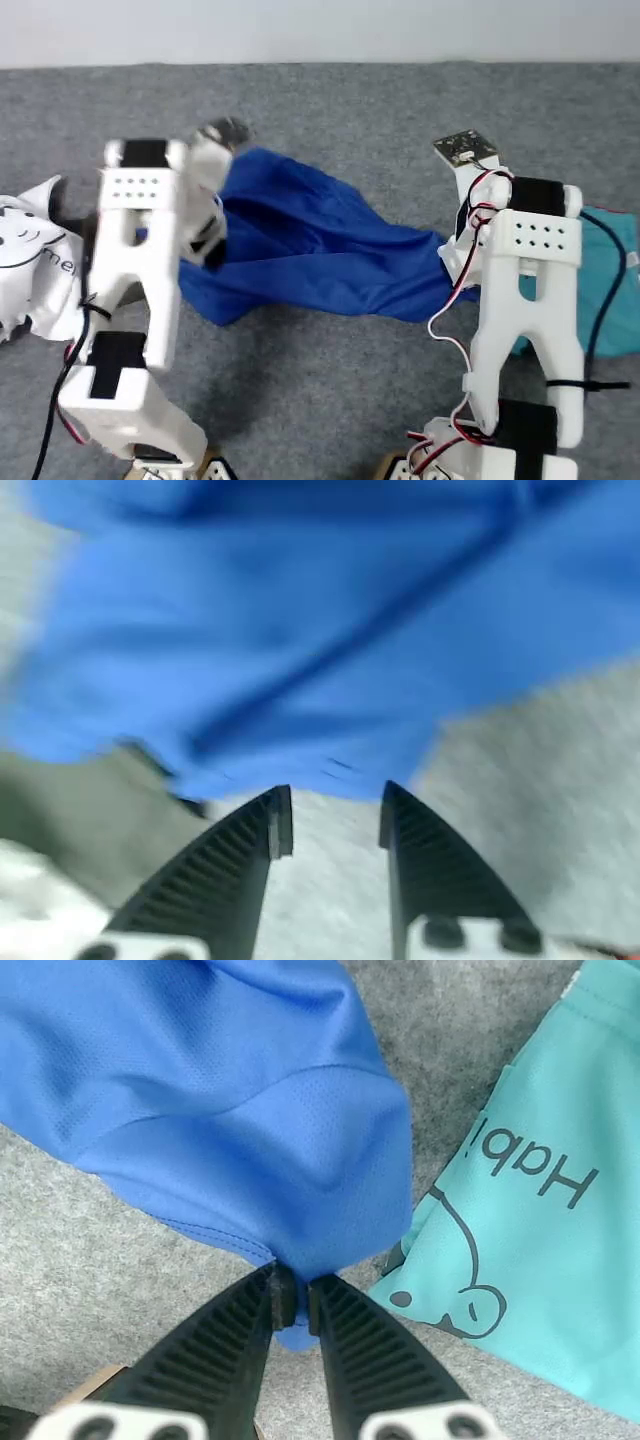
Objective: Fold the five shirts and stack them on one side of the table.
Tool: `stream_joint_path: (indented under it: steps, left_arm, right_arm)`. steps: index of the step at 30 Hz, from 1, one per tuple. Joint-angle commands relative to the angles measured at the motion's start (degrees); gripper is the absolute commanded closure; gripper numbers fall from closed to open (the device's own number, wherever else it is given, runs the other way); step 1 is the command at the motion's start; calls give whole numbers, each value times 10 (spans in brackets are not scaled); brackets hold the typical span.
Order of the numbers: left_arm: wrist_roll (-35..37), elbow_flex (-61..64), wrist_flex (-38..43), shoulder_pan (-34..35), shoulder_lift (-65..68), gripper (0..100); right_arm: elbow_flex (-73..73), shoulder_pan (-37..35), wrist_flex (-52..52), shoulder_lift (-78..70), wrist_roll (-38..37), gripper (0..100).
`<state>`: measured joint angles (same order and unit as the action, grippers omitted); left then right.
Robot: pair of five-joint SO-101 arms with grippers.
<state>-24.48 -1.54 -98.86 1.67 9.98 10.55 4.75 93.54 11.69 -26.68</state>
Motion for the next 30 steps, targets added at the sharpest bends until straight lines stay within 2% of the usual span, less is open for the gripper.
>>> stream_joint_path:
  steps: [1,7,15,21,23,26,30]
  left_arm:
    - [-7,72,-2,-28,-34,836]
    - [-7,138,84,-52,2,833]
    - [11,137,184,-43,130,833]
    - [30,89,168,-41,176,838]
    - [44,75,164,-40,192,878]
    - [34,66,156,-44,196,996]
    - [29,66,121,-33,141,995]
  right_arm:
    - [-29,0,5,26,-1,988]
    - [-28,-2,2,25,-1,988]
    - [-28,0,5,25,-1,988]
    - [-28,0,5,25,-1,988]
    - [-28,0,5,29,-1,988]
    - [-32,1,5,32,-2,988]
    - [-32,1,5,41,-2,988]
